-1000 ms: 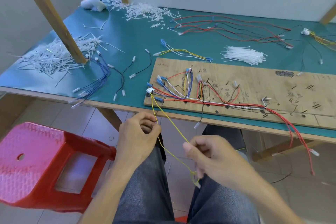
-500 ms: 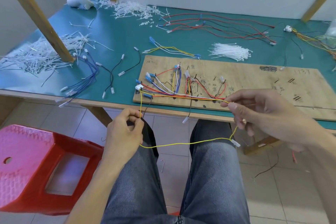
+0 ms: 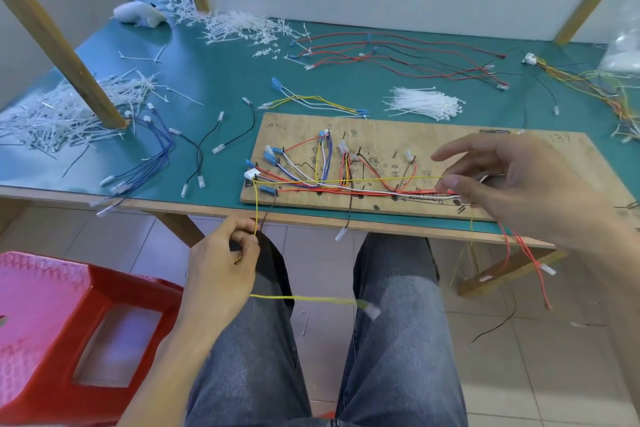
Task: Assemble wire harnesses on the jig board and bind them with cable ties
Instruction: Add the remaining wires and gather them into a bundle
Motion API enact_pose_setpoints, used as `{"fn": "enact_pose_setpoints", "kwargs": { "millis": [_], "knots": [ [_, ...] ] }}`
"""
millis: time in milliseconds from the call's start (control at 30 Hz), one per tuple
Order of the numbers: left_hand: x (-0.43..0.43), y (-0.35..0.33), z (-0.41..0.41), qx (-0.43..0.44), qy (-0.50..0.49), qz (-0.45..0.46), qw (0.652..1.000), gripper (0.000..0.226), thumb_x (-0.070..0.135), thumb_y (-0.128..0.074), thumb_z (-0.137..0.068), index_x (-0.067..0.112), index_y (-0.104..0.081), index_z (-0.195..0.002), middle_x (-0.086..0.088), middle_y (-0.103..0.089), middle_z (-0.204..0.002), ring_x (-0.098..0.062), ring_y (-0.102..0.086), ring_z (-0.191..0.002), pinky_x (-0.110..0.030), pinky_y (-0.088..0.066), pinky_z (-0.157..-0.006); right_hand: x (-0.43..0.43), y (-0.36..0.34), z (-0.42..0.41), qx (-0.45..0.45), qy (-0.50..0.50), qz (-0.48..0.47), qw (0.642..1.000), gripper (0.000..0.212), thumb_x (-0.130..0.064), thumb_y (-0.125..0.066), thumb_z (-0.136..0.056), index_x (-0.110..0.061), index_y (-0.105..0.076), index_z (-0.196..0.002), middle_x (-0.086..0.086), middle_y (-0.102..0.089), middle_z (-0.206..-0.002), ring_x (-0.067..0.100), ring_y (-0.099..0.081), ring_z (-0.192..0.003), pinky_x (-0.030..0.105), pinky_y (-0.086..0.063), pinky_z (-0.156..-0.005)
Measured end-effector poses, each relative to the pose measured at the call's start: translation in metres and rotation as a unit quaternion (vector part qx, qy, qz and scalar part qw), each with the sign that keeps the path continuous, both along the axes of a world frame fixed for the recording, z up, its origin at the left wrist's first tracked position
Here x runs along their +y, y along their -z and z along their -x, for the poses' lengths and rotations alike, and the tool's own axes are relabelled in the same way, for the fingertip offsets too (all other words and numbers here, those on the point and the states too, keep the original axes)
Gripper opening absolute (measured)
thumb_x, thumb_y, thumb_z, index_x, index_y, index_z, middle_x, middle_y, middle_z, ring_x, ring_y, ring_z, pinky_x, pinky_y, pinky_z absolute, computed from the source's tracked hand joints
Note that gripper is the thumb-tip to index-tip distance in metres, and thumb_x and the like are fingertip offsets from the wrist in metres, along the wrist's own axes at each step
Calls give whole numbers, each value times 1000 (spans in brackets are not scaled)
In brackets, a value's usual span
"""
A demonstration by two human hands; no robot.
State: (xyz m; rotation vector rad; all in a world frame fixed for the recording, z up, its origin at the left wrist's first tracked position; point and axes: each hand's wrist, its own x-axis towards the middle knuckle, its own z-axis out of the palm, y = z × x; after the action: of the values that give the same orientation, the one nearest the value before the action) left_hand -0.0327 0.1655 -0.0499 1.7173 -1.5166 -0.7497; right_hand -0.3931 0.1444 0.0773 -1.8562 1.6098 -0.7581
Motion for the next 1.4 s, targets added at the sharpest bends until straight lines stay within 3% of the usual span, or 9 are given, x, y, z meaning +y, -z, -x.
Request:
{"fn": "enact_pose_setpoints", "kwargs": {
  "millis": [200,267,400,500,600,700,900,1100,1400],
  "knots": [
    [1,0,4,57,12,-15,998,17,19,-67,-99,36,-65,-100,11,-74,-84,-17,-70,-56,-44,-60,-56,-1,-6,-5,-94,-21,-14,995,27,-11,-77,-93,-33,-75,-109,2,-81,-90,24,-69,-66,38,-60,-75],
    [2,-2,7,78,17,-19,997,17,17,-70,-98,34,-68,-101,10,-75,-83,-14,-73,-62,-42,-64,-57,3,-7,-2,-162,-39,-39,985,28,-20,-82,-87,-28,-76,-113,11,-80,-92,22,-68,-65,32,-61,-73],
    [5,-15,3,-117,16,54,992,7,33,-69,-96,35,-75,-98,28,-69,-77,7,-68,-79,-19,-54,-70,11,5,11,-171,-50,-87,980,38,-36,-85,-82,-21,-76,-115,15,-80,-95,26,-72,-71,27,-61,-77],
    [2,-31,5,-246,8,137,960,5,35,-63,-99,36,-67,-100,22,-58,-81,-6,-58,-77,-30,-52,-62,16,16,19,-154,-45,-116,980,45,-50,-87,-77,-23,-78,-111,13,-80,-94,27,-75,-77,30,-62,-80],
    [-14,-38,11,-284,55,200,936,28,27,-59,-101,24,-65,-128,11,-62,-121,-15,-55,-115,-33,-50,-90,19,21,25,-173,-32,-133,975,48,-53,-86,-74,-20,-79,-108,14,-79,-92,25,-75,-77,29,-62,-78],
    [-31,-38,10,-310,83,157,934,42,20,-63,-101,12,-62,-142,0,-61,-143,-16,-48,-134,-31,-39,-113,23,26,26,-178,-37,-143,973,38,-46,-85,-84,-18,-79,-109,15,-79,-92,25,-75,-78,27,-61,-74],
    [-31,-27,7,-269,66,110,955,42,21,-62,-102,18,-62,-144,4,-56,-153,-14,-46,-138,-27,-33,-114,34,42,21,-197,-28,-173,965,30,-37,-83,-85,-20,-79,-109,14,-79,-93,25,-76,-78,19,-57,-64],
    [-31,-20,1,-268,69,114,954,46,16,-63,-100,24,-61,-146,9,-56,-152,-12,-44,-141,-28,-35,-114,36,51,30,-233,-33,-196,952,58,-57,-90,-75,-18,-78,-117,17,-78,-95,27,-77,-79,22,-56,-64],
    [-38,-14,-14,-230,86,127,961,45,27,-49,-100,35,-61,-142,15,-48,-151,-13,-39,-143,-29,-31,-115,39,71,38,-269,-67,-221,935,44,-36,-89,-86,-5,-76,-115,23,-75,-91,31,-73,-77,35,-58,-69]
  ]
}}
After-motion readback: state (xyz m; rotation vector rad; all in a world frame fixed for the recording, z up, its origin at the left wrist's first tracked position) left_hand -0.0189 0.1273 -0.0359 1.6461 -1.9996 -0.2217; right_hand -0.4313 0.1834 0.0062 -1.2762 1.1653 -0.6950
